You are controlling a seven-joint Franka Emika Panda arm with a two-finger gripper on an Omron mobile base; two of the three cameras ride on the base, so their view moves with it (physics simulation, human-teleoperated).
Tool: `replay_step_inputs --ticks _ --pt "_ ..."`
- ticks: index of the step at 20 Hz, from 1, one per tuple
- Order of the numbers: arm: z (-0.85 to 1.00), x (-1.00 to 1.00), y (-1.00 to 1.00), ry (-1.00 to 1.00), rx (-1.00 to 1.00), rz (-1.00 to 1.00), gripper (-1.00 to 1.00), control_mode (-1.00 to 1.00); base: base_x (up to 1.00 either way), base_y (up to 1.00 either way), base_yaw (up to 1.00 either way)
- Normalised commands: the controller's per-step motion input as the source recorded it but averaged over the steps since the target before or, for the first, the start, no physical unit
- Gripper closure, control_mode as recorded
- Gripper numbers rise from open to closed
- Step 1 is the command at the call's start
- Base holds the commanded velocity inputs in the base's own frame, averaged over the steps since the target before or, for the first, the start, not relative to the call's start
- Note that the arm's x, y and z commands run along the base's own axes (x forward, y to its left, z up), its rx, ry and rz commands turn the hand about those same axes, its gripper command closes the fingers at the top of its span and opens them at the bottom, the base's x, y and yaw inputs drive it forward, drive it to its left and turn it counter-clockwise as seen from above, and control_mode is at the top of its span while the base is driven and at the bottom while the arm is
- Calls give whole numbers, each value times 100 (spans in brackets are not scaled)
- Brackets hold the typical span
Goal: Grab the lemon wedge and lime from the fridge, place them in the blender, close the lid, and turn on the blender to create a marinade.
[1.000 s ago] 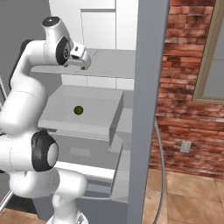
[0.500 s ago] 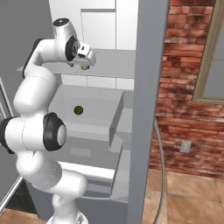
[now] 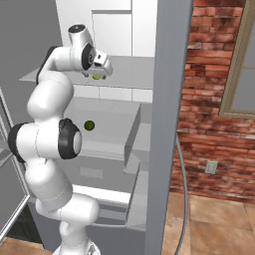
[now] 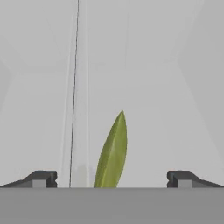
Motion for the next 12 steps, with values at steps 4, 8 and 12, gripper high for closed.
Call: replay_step_inputs --ticks 4,8,12 --pt "-29 4 0 0 0 0 -100 -100 0 0 0" --pt "-15 27 0 -4 0 0 -100 -100 0 0 0" --pt "-7 39 1 -3 0 0 -100 -100 0 0 0"
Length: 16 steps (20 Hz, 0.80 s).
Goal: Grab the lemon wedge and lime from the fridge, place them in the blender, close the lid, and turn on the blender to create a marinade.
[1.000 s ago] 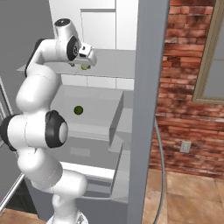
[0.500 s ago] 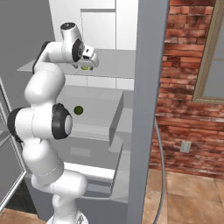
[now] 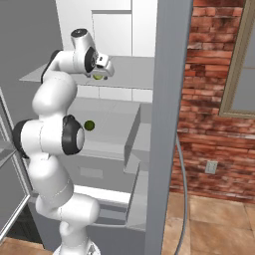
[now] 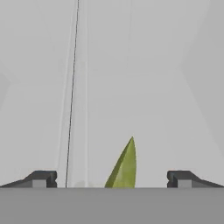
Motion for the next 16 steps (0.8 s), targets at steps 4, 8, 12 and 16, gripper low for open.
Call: replay_step_inputs --ticks 4,8,12,16 --pt "-26 10 0 0 0 0 100 -100 0 0 0" --pt "-39 0 0 0 3 0 100 -100 0 0 0" --pt "-8 0 0 0 2 0 100 -100 0 0 0" --pt "0 -4 0 0 0 0 100 -100 0 0 0"
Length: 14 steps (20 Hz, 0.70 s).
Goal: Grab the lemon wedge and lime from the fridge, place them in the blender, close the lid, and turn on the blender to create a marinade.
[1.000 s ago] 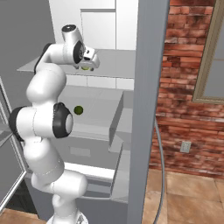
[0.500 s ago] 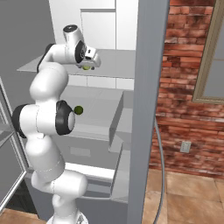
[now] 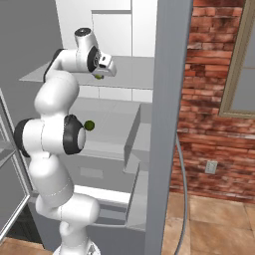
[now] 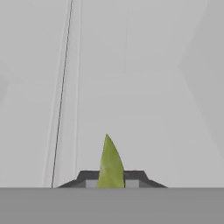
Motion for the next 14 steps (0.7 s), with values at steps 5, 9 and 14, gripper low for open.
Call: replay_step_inputs --ticks 5,9,14 --pt "0 -74 0 -14 0 0 100 -100 0 0 0" --pt "11 -100 5 -49 0 0 100 -100 0 0 0" --pt "24 -100 8 -55 0 1 100 -100 0 0 0"
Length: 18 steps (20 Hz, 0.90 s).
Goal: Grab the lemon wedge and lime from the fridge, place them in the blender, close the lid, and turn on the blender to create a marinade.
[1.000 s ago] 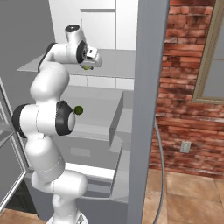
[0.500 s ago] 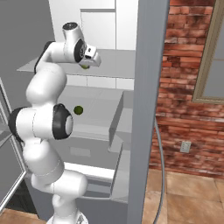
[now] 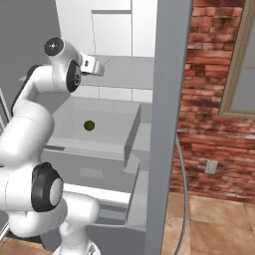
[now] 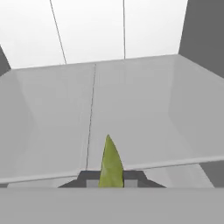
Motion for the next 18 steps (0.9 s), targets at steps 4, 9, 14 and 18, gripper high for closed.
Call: replay_step_inputs --ticks 4,9,14,18 --pt "45 -100 9 -32 1 2 100 -100 0 0 0" --pt "53 -100 11 -2 3 2 100 -100 0 0 0" --pt "27 -100 8 17 0 0 100 -100 0 0 0" --pt "2 -100 2 35 0 0 100 -100 0 0 0"
